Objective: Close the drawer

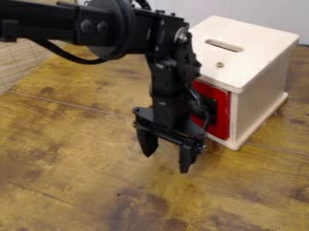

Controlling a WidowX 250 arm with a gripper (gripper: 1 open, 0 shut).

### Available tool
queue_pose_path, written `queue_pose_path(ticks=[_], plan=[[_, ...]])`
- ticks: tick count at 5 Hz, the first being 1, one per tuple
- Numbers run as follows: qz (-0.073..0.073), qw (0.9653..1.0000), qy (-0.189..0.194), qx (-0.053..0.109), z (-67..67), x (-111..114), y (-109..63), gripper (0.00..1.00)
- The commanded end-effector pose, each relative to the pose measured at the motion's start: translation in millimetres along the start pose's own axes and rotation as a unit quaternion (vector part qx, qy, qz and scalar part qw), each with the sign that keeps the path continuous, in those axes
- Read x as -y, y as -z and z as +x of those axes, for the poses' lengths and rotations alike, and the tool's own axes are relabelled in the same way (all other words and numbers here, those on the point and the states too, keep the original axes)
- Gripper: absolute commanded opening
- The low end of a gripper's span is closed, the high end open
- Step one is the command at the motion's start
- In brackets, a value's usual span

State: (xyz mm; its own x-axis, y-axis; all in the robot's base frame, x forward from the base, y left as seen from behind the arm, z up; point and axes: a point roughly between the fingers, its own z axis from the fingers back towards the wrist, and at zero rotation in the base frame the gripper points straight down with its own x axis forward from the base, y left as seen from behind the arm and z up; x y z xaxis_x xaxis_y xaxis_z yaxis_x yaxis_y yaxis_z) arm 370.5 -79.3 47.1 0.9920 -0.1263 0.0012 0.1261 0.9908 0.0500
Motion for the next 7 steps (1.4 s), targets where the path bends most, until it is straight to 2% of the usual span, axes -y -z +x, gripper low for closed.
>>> queue_pose_path(ticks=[1, 4, 7], plan=[[-0.001, 0.9984, -0.003, 0.057, 6.6, 1.2, -36.9, 1.0], [0.004, 0.9976, -0.006, 0.069, 5.8, 3.3, -39.7, 1.0], [0.008, 0.9968, -0.013, 0.078, 6.0, 3.6, -34.5, 1.0]])
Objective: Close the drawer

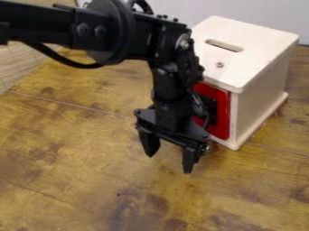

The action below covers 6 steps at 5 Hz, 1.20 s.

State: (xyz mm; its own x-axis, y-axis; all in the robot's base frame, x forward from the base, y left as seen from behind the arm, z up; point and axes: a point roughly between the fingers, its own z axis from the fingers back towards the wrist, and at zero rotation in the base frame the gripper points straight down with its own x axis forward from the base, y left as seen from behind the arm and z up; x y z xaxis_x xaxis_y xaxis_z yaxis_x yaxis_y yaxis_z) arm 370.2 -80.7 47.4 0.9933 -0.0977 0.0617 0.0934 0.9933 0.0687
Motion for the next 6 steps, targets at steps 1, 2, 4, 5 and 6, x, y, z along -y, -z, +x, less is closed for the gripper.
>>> queue_pose_path(ticks=[1, 2, 4, 5, 6], plan=[[-0.001, 0.9987, 0.002, 0.052, 7.4, 2.0, -33.1, 1.0], [0.0, 0.9985, 0.001, 0.055, 7.7, 2.1, -34.2, 1.0], [0.003, 0.9981, 0.002, 0.061, 8.2, 2.4, -35.4, 1.0], [0.004, 0.9979, 0.002, 0.064, 8.3, 2.4, -35.8, 1.0], [-0.001, 0.9978, 0.005, 0.066, 5.5, 5.4, -41.4, 1.0]])
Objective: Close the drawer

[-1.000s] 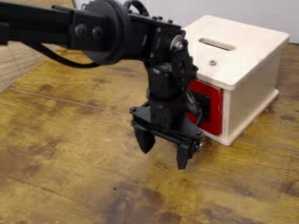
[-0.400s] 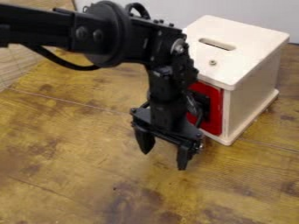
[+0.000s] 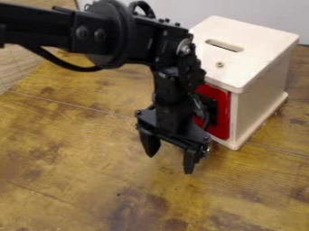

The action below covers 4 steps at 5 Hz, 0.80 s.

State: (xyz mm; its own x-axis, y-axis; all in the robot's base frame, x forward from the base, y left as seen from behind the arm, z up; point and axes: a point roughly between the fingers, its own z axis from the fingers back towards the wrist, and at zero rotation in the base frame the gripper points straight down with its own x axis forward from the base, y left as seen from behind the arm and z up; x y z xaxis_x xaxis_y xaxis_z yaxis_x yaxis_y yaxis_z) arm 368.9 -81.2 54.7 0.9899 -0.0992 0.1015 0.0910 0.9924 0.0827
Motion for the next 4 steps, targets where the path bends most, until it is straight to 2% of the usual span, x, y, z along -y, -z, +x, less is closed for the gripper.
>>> queue_pose_path(ticks=[1, 3, 4], plan=[[-0.014, 0.9987, 0.008, 0.048, 5.3, 8, -39.8, 1.0], [-0.032, 0.998, 0.015, 0.052, -4.3, 15, -52.1, 1.0], [-0.04, 0.9977, 0.024, 0.05, -9.1, 18, -52.6, 1.0]])
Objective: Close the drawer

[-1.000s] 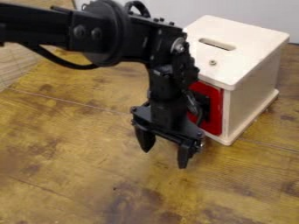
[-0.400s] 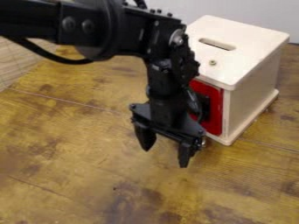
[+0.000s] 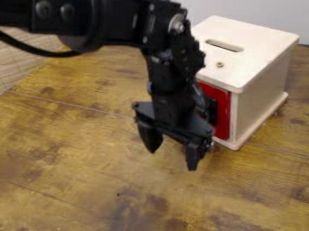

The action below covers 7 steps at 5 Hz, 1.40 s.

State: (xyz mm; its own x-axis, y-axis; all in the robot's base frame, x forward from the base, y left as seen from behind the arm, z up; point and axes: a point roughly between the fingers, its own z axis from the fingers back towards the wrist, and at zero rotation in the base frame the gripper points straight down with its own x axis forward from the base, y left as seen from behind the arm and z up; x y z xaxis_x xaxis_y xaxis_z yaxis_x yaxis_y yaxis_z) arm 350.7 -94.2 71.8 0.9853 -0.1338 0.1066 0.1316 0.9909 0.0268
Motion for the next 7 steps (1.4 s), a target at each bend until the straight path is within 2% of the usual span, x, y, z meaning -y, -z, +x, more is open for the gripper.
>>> queue_pose_path(ticks=[1, 3, 4, 7], plan=[[-0.014, 0.9985, 0.019, 0.05, -2.2, 10.2, -35.8, 1.0], [-0.021, 0.9973, 0.036, 0.06, -6.5, 9.6, -39.1, 1.0], [-0.019, 0.997, 0.037, 0.065, -4.3, 6.4, -39.4, 1.0], [-0.013, 0.9974, 0.038, 0.06, -5.1, 4.3, -31.0, 1.0]])
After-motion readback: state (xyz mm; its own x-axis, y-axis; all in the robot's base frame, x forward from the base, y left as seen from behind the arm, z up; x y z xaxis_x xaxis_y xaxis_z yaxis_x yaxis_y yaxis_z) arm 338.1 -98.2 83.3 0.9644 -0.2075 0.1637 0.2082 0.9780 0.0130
